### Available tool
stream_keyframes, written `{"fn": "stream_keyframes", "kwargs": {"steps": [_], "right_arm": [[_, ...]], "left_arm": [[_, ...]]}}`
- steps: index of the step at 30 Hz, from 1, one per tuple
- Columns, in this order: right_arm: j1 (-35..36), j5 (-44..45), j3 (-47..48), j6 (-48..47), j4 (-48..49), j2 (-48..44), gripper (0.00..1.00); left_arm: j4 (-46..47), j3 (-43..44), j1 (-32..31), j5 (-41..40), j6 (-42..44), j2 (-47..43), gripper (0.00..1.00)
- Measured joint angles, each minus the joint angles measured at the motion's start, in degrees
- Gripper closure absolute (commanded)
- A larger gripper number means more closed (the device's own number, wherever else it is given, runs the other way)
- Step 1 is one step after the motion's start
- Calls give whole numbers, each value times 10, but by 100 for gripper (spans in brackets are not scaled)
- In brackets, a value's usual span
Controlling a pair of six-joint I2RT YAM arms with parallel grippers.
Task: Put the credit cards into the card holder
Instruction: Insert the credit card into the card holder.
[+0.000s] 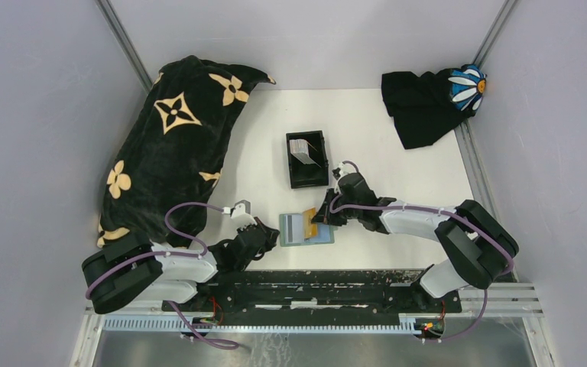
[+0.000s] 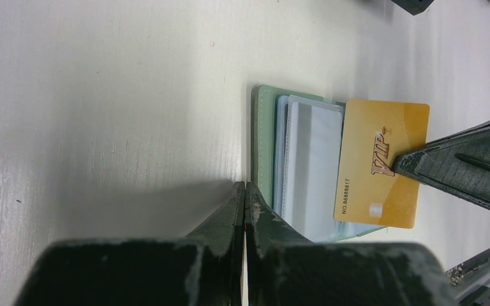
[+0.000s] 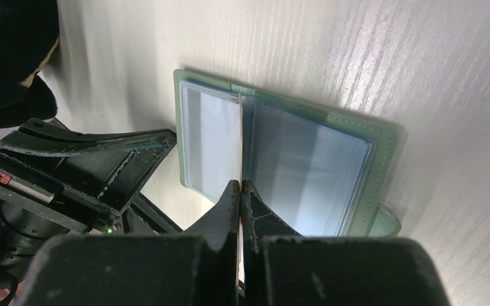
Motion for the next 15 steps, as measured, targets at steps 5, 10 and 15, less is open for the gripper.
{"fn": "stream_keyframes", "kwargs": {"steps": [5, 10, 15], "right_arm": [[0, -2, -6, 2, 9, 0, 99], [0, -4, -15, 4, 19, 0, 99], [0, -7, -27, 12, 30, 0, 99]], "left_arm": [[6, 0, 0, 0, 0, 5, 97], [9, 1, 0, 0, 0, 8, 97], [9, 1, 0, -1, 0, 9, 97]]}}
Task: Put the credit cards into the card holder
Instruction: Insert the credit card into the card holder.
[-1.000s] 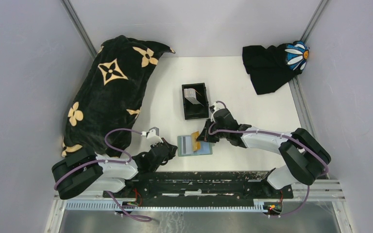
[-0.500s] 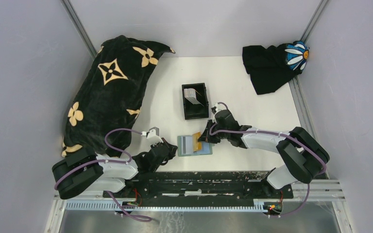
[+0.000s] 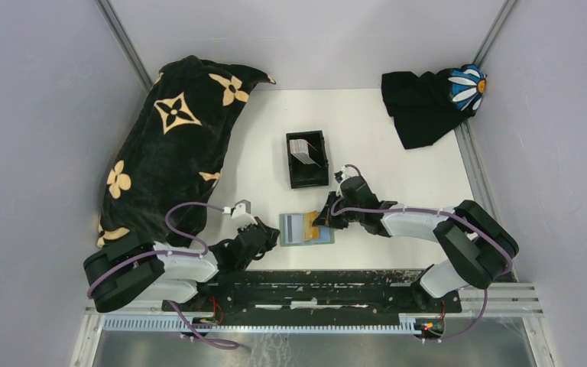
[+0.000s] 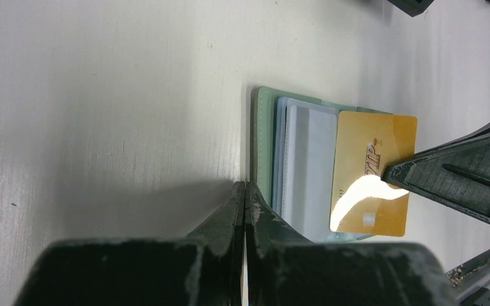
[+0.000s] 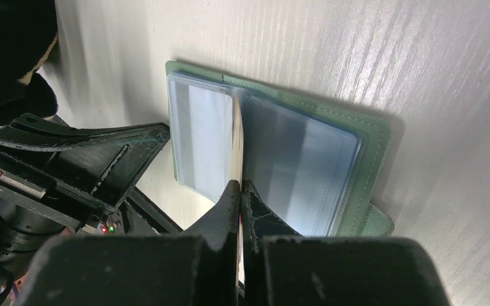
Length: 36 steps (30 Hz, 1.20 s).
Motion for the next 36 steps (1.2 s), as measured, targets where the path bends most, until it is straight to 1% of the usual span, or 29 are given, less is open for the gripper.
{"fn": "stream_keyframes", "kwargs": {"steps": [36], "right_arm": [[1, -15, -18, 21, 62, 27, 99]], "left_arm": [[0, 12, -3, -13, 0, 18, 97]]}}
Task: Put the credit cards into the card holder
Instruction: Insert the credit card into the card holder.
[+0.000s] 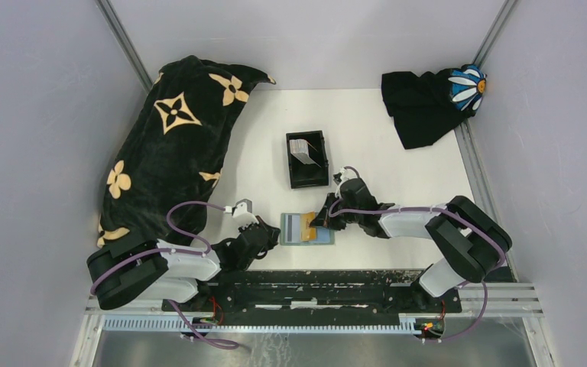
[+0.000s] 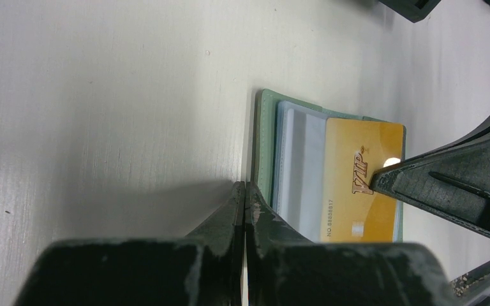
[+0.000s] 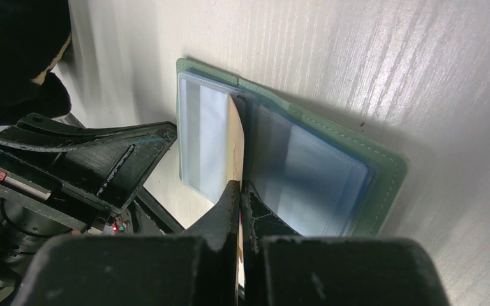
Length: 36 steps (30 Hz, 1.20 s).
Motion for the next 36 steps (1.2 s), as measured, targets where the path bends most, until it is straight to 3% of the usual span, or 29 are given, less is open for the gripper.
{"fn": "stream_keyframes", "kwargs": {"steps": [21, 32, 36], "right_arm": [[23, 14, 1, 13, 26, 24, 99], [61, 58, 34, 8, -11, 41, 73], [68, 69, 43, 3, -31, 40, 69]], "left_arm": [[7, 0, -7, -7, 0, 7, 97], [11, 1, -12, -16, 0, 11, 97], [11, 1, -13, -16, 0, 11, 97]]}}
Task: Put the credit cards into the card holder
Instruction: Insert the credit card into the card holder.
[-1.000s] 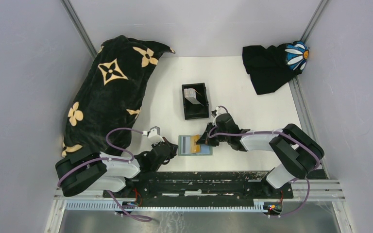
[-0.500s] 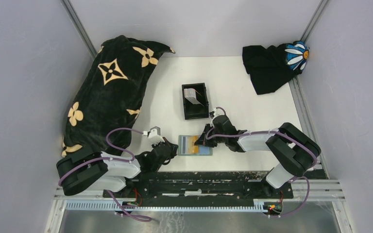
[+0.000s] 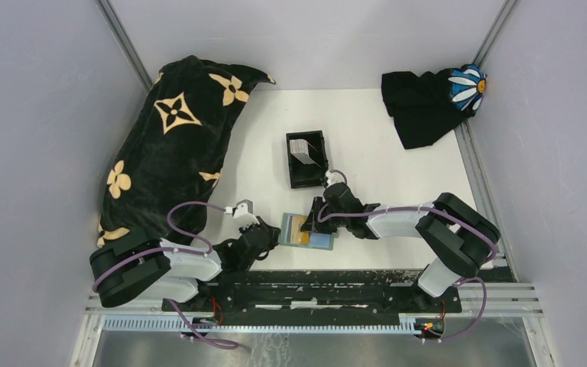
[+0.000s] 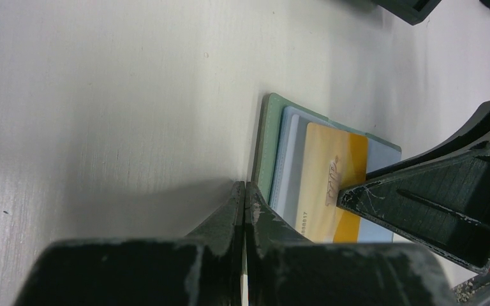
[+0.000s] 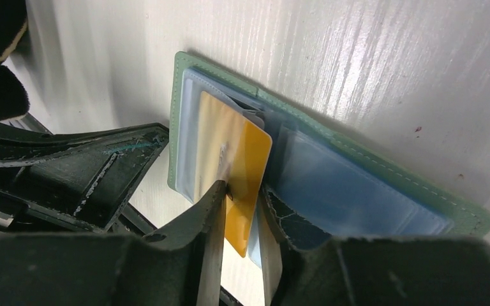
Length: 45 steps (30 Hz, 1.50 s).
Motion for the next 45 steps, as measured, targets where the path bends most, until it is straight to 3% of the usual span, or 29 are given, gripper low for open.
{"fn": "stream_keyframes", "kwargs": {"steps": [18, 45], "right_arm": [[21, 45, 34, -41, -111, -28, 53], [30, 81, 86, -112, -227, -37, 52]], "left_arm": [[0, -2, -6, 9, 0, -5, 97], [25, -2, -31, 42, 6, 9, 97]]}}
